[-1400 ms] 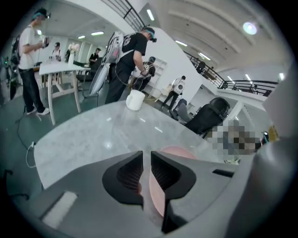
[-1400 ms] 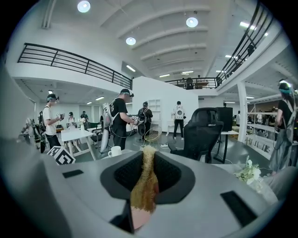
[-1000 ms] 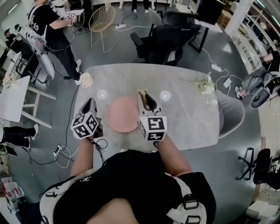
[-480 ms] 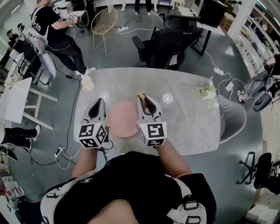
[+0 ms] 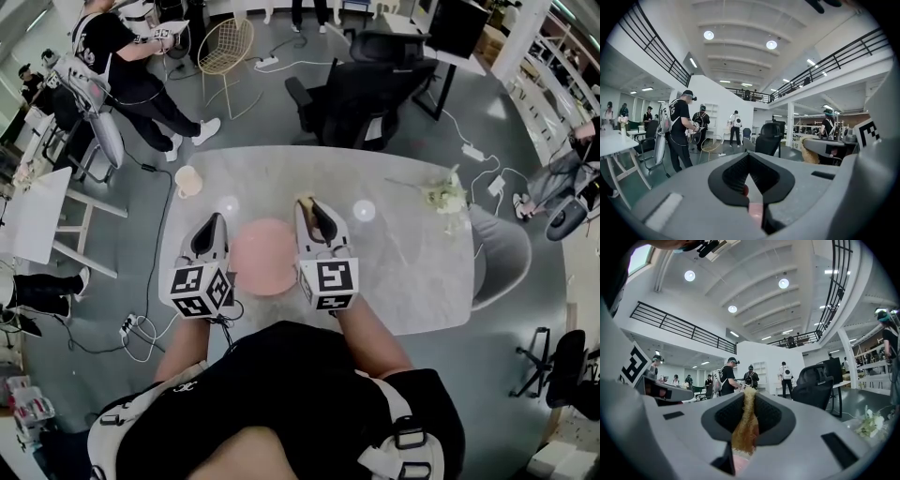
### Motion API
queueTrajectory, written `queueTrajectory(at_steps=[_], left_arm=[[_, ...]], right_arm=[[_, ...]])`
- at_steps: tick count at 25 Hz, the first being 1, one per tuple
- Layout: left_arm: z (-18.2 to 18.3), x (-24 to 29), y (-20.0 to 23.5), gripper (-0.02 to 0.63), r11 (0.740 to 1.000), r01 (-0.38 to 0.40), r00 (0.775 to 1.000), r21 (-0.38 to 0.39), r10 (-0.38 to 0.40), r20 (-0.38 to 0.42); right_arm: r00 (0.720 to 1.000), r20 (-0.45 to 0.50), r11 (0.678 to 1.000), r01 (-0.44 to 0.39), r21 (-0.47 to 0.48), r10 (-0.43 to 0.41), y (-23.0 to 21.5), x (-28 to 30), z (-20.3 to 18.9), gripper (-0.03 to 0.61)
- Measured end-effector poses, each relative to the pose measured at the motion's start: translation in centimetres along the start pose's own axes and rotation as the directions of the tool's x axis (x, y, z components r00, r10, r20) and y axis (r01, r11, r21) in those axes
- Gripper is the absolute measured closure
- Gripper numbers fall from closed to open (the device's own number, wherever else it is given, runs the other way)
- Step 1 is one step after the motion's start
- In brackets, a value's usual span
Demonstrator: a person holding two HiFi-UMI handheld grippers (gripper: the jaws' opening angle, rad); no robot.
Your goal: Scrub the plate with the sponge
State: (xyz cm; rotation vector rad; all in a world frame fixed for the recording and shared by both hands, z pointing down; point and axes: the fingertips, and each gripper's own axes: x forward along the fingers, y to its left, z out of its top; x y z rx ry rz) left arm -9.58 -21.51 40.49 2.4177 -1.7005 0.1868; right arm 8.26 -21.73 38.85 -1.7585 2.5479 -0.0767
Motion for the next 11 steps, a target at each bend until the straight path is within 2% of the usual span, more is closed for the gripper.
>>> queueTrajectory(at_steps=[7, 11], left_arm=[[-0.67, 0.29, -0.23, 0.609, 1.000, 0.004, 1.000, -0.013, -0.004, -0.020], [-0.92, 0.26, -0.51, 0.609, 0.996, 0.033, 0.999, -0.086, -0.035, -0.024]], right_arm=[[1.000, -0.012, 1.000, -0.002, 0.007, 0.002, -0.24, -0.15, -0.58, 0.514], [1.000, -0.017, 1.000, -0.006, 0.007, 0.007, -0.30, -0.21, -0.71, 0.514]])
